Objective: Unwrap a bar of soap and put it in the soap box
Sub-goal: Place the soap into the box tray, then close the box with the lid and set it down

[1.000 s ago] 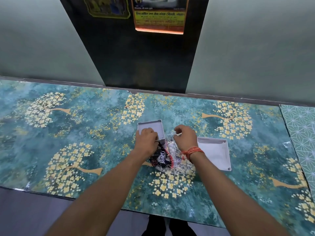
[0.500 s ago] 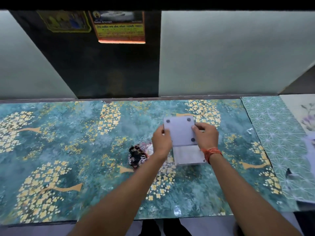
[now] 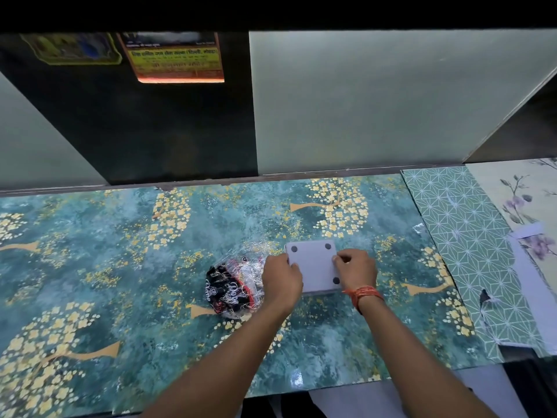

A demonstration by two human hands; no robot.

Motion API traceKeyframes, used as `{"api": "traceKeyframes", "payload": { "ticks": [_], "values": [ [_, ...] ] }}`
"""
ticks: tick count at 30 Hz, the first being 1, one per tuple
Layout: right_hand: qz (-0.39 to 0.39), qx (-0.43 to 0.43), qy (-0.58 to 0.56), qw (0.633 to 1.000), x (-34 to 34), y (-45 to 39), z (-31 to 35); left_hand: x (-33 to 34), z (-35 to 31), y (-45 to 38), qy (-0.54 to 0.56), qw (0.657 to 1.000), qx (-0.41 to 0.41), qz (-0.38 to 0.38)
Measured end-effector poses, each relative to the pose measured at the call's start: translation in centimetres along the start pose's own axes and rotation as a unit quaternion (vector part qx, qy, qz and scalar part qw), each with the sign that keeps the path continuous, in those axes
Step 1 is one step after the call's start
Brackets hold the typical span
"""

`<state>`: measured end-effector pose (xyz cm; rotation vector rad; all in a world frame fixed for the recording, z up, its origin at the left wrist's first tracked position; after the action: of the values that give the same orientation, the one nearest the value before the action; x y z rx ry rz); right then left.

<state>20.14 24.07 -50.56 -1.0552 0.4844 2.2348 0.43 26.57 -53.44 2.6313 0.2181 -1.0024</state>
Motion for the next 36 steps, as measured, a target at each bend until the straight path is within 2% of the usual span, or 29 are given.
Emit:
{"api": "traceKeyframes", "payload": {
  "ticks": [4,9,15,22,26,29,33,36],
  "values": [
    [0.005,0.000,0.001,1.000,0.4,0.1,0.1,-0.8,-0.5,0.6,0.036,0.999,-0.012,0.012],
    [-0.007,-0.012,0.001,1.000,0.6,-0.1,0.1,-1.6,-1.4,0.7,0.062,0.998,0.024,0.005],
    [-0.040,-0.031,-0.027,0.998,0.3,0.2,0.1,-2.0,-1.4,0.6,0.044,0.998,0.049,-0.013],
    [-0.019,-0.002,-0.027,0.999,1.3,-0.3,-1.1,-1.9,-0.8,0.2,0.040,0.999,0.014,-0.005],
    [-0.004,0.024,-0.051,0.998,1.4,-0.3,-1.9,-1.3,-0.1,-0.3,0.049,0.998,-0.020,0.029],
    [0.044,0.056,-0.048,0.996,2.1,-0.9,-2.5,-0.8,0.0,-0.6,0.036,0.995,-0.041,0.085],
    [0.168,0.079,-0.056,0.981,3.6,-0.6,-3.0,-0.1,0.5,0.2,0.091,0.976,-0.089,0.175],
    [0.224,0.140,-0.081,0.961,4.1,0.4,-3.0,0.2,0.2,0.7,0.126,0.971,-0.079,0.186]
  ]
}}
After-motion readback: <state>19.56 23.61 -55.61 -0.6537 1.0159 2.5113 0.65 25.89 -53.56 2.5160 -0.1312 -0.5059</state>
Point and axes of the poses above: each hand's wrist, its own y-axis away from the middle knuckle, its own x-axis out of the palm, z = x × y, the point moved 8 cm from there along -y, towards the middle knuckle, and after that the axes turned 14 degrees about -z, right-handed, at the moved point
